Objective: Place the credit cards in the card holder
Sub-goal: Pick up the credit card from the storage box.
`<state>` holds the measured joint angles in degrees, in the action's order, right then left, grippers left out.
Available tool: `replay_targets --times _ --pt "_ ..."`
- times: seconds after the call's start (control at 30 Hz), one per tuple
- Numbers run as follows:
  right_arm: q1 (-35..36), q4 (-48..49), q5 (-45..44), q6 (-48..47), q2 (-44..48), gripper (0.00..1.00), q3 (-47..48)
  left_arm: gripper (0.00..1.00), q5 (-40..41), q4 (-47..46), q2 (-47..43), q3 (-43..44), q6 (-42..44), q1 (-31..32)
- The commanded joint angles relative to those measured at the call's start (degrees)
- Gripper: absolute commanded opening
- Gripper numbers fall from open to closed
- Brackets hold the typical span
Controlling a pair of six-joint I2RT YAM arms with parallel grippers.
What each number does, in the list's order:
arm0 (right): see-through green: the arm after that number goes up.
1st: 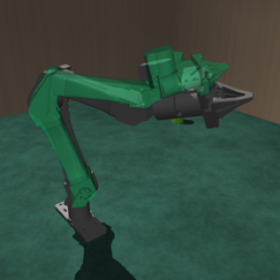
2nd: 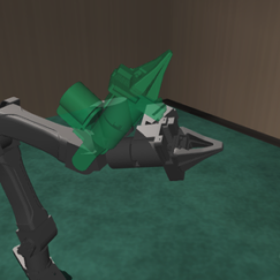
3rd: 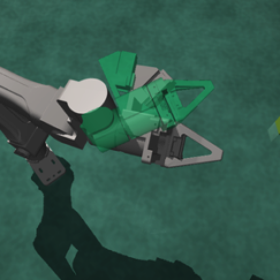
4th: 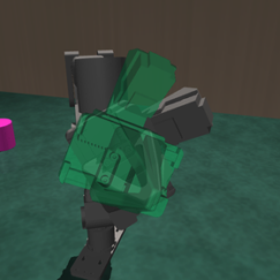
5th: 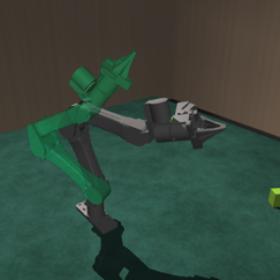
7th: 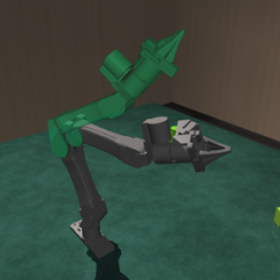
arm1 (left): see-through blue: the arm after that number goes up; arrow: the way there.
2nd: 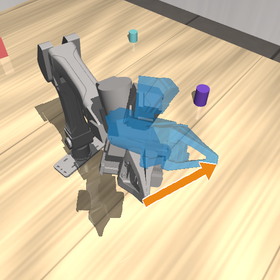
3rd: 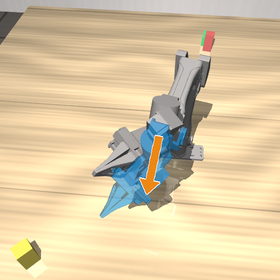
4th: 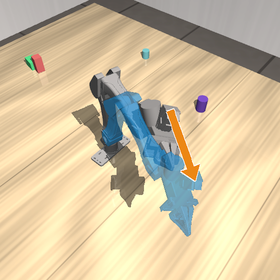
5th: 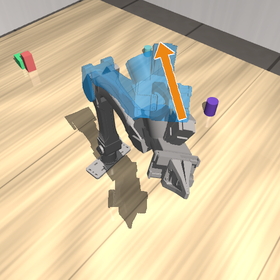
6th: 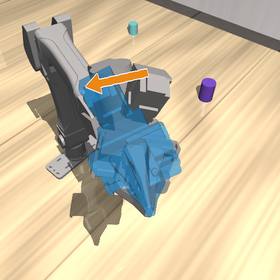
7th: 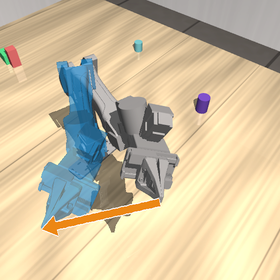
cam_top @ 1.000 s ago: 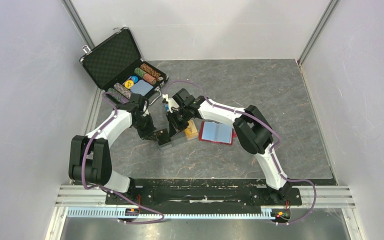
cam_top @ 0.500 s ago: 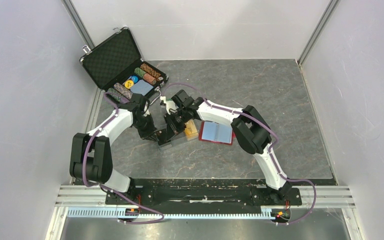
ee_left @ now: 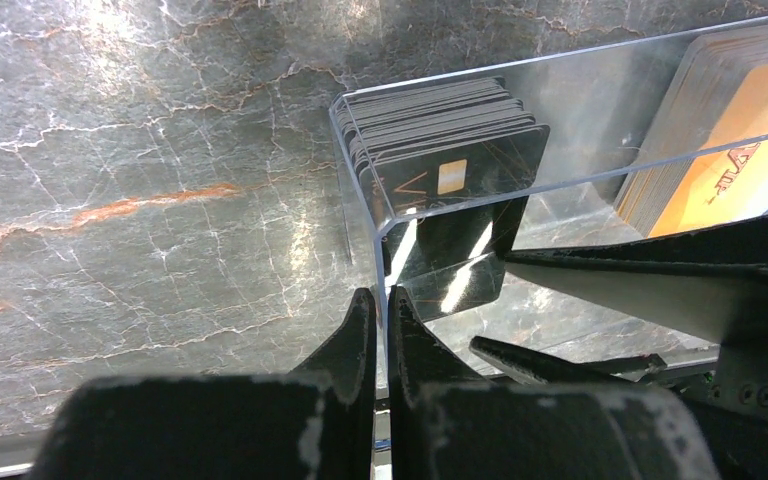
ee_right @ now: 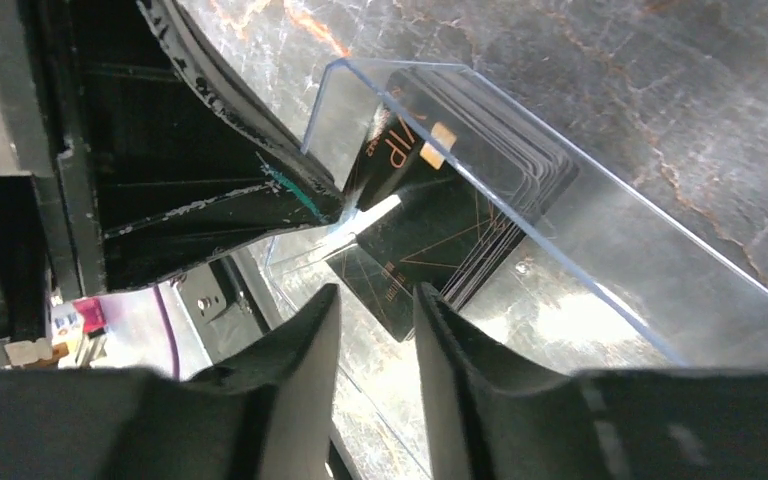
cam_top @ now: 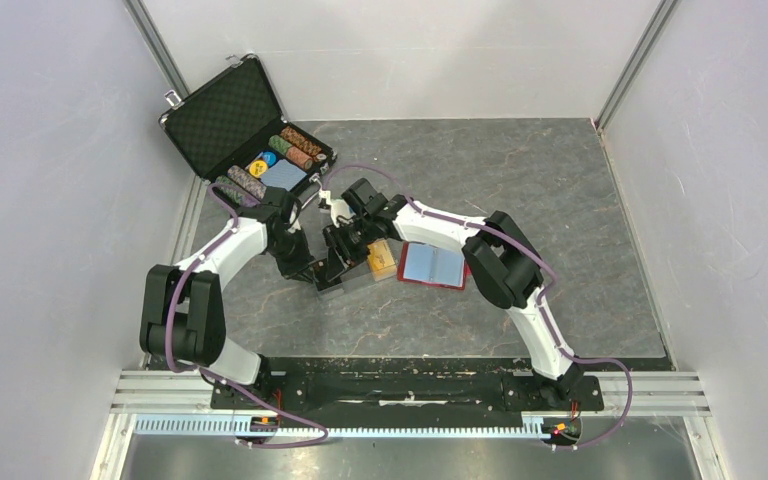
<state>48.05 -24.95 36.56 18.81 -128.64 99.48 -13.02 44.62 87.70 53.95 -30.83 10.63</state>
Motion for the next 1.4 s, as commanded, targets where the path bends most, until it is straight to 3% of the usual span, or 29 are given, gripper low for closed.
replay_targets --times 0.0,0.17,0.27,0.3,0.4,0.43,0.9,1.37 --pt "-0.1 -2.9 -8.3 -2.6 2.0 0.42 0.0 0.02 -2.1 -7.6 5.1 -4.4 0.8 3.1" --pt "0.1 -4.1 -8.1 -3.2 -0.3 0.43 0.0 0.02 -2.1 -7.6 5.0 -4.6 0.7 3.1" --pt "0.6 -3.8 -6.8 -3.5 -1.7 0.39 0.3 0.02 -2.0 -7.6 4.9 -4.7 0.6 3.3" --pt "0.6 -3.8 -6.4 -3.5 -2.1 0.33 0.5 0.02 -2.1 -7.6 4.9 -4.8 0.6 3.2" --pt "0.6 -3.7 -5.4 -3.6 -2.7 0.01 1.2 0.02 -2.0 -7.6 4.9 -4.8 0.6 3.3" --pt "0.6 -3.7 -5.5 -3.8 -2.6 0.0 1.3 0.02 -2.0 -7.6 4.9 -4.8 0.6 3.3" --pt "0.3 -7.1 -10.5 -6.1 2.0 0.0 1.9 0.02 -1.8 -7.6 4.9 -4.9 0.7 3.4" --pt "0.3 0.9 0.6 1.2 2.1 0.04 3.0 0.02 -1.9 -7.6 5.5 -4.4 0.8 3.5"
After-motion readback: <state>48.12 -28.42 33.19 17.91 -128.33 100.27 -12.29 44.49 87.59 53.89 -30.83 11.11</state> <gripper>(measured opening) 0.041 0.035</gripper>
